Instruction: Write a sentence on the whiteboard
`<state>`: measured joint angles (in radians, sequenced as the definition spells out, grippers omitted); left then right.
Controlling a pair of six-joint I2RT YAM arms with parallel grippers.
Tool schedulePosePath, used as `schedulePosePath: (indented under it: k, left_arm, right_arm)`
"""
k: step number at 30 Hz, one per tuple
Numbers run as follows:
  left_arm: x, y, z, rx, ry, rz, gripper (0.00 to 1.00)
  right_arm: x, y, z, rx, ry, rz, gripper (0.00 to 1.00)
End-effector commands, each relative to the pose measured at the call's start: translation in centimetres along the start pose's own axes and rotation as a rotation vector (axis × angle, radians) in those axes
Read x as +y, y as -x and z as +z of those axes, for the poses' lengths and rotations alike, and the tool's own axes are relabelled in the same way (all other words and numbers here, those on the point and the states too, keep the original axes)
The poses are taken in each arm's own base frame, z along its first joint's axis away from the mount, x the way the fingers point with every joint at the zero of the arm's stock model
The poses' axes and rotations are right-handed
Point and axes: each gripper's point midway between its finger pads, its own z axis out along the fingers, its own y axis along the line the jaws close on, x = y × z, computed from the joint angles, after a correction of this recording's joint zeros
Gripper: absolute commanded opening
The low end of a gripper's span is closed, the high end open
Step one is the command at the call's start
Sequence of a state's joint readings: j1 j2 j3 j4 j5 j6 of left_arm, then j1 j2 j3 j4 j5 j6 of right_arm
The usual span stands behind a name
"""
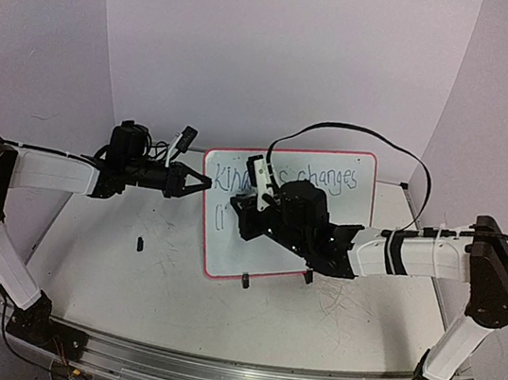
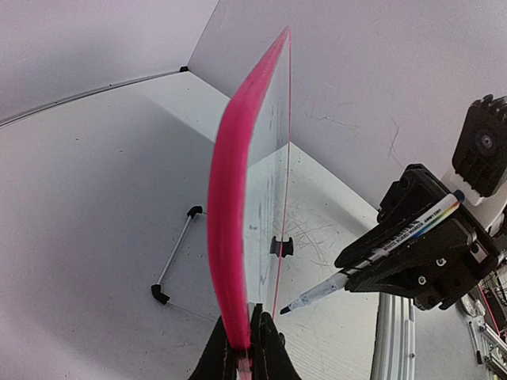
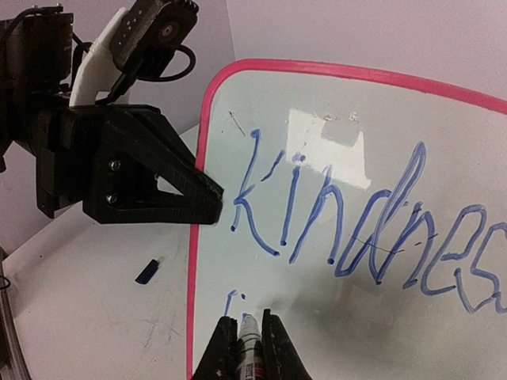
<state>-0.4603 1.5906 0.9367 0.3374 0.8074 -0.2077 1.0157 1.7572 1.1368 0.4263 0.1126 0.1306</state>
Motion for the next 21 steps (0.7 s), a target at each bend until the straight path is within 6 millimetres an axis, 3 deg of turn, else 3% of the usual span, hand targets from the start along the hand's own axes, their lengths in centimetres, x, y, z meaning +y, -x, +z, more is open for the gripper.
schedulePosePath:
  k: [1,21]
  left_arm:
    - [0.1,1.0,0.2,-0.009,0.038,0.099,0.00]
    - [0.3,0.9,0.3,-0.003,0.039,0.099,0.00]
  right_arm:
    - [0.4,1.5,0.6,-0.044,0.005,-0.005,0.00]
    - [-0.7,0.5,1.2,-0.025,-0.057,-0.028,0.00]
